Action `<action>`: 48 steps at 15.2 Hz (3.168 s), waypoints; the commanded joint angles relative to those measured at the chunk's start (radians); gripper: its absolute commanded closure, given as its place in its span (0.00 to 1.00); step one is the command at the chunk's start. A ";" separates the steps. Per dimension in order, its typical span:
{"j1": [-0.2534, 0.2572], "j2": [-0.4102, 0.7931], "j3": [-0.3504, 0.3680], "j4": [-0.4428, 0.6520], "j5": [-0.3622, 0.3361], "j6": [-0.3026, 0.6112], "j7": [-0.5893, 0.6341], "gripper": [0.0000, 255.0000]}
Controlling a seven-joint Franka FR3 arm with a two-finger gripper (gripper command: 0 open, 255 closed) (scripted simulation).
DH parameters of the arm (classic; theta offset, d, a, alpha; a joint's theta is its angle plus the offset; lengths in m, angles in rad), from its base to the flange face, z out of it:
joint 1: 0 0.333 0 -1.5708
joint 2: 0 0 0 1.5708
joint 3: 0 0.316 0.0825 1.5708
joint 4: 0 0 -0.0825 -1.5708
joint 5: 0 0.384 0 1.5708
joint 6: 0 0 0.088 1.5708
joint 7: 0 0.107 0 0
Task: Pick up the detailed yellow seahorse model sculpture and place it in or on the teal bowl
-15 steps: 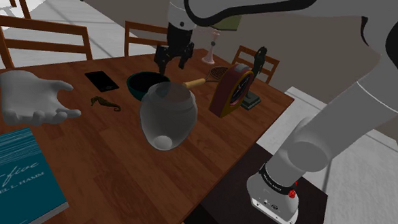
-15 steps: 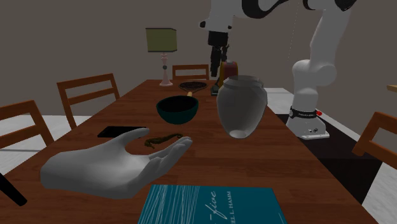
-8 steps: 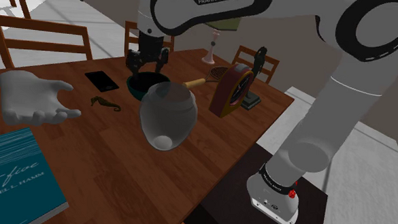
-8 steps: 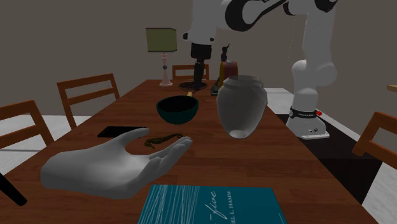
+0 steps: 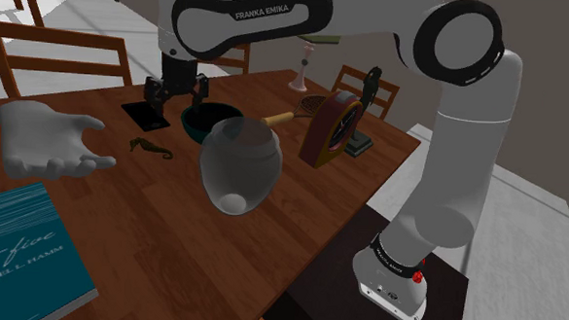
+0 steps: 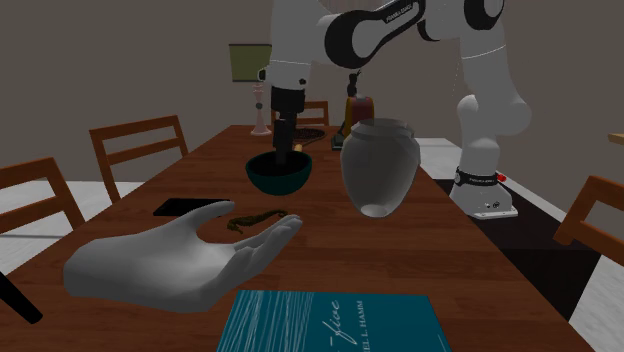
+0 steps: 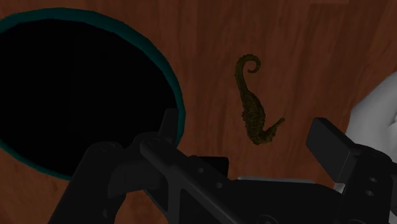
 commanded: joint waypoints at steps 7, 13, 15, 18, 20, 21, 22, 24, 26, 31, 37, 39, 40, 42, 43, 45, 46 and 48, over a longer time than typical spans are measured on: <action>0.004 0.040 -0.008 -0.031 -0.019 0.069 0.014 0.00; 0.004 0.040 -0.008 -0.031 -0.019 0.069 0.014 0.00; 0.004 0.040 -0.008 -0.031 -0.019 0.069 0.014 1.00; 0.004 0.040 -0.008 -0.031 -0.019 0.069 0.014 1.00; 0.004 0.040 -0.008 -0.031 -0.019 0.069 0.014 1.00; 0.004 0.040 -0.008 -0.031 -0.019 0.069 0.014 1.00; 0.004 0.040 -0.008 -0.031 -0.019 0.069 0.014 1.00; 0.004 0.040 -0.008 -0.031 -0.019 0.069 0.014 0.00; -0.012 0.124 0.008 0.042 -0.012 0.070 -0.116 0.00; -0.020 0.368 0.057 0.293 -0.017 0.009 -0.421 0.00; -0.010 0.431 0.055 0.315 -0.030 0.042 -0.449 0.00; -0.007 0.445 0.051 0.312 -0.034 0.059 -0.447 0.00; -0.006 0.449 0.050 0.311 -0.036 0.064 -0.447 0.00; -0.006 0.449 0.050 0.311 -0.036 0.064 -0.447 0.00; -0.006 0.449 0.050 0.311 -0.036 0.064 -0.447 0.00; -0.006 0.449 0.050 0.311 -0.036 0.064 -0.447 0.00; -0.006 0.449 0.050 0.311 -0.036 0.064 -0.447 0.00; -0.006 0.449 0.050 0.311 -0.036 0.064 -0.447 1.00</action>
